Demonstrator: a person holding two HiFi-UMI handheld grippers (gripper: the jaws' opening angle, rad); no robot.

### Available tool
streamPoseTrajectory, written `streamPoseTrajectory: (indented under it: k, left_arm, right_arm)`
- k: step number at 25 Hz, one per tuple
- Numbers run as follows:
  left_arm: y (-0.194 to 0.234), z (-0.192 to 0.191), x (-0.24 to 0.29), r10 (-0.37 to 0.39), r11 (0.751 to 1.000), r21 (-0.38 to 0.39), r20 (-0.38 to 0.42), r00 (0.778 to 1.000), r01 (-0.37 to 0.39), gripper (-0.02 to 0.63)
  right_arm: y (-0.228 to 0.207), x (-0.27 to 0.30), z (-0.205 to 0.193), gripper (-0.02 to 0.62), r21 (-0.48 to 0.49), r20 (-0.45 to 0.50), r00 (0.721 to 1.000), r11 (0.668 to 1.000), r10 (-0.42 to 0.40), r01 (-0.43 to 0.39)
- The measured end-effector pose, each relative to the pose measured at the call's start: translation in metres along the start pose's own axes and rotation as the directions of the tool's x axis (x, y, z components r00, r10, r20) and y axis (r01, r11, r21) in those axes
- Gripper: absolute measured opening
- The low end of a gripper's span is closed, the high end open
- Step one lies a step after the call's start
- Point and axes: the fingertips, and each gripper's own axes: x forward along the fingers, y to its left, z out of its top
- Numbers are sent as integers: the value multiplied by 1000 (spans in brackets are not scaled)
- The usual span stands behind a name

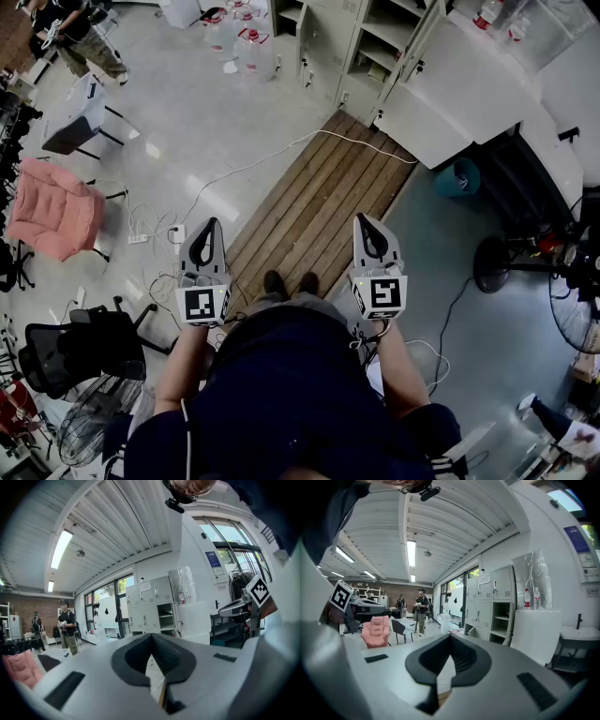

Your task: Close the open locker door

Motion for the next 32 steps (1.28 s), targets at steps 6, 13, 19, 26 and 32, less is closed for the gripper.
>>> streamPoseTrajectory:
  k: [6,13,19,26,32]
  left_arm:
    - [2,-1,-2,3,1000,0,3,1000,-3,5]
    - [4,-3,-3,0,1000,0,4,1000,0,5]
    - [4,-5,-3,-4,1000,-1,-9,1000,4,5]
    - [10,-8,-4,0,1000,-1,-10,1000,0,5]
    - [13,-11,-5,-3,1000,2,-19,1000,3,5]
  right_arm:
    - [2,1,-1,-6,2,-5,1000,1000,5,-5]
    - [3,2,0,-6,0,-7,1000,1000,3,-3]
    - [4,1,0,-5,5,-1,1000,1000,0,0]
    - [3,1,4,-2,1,13,1000,1000,-6,6]
    - [7,2,7,44,-21,10,1000,1000,16,-16]
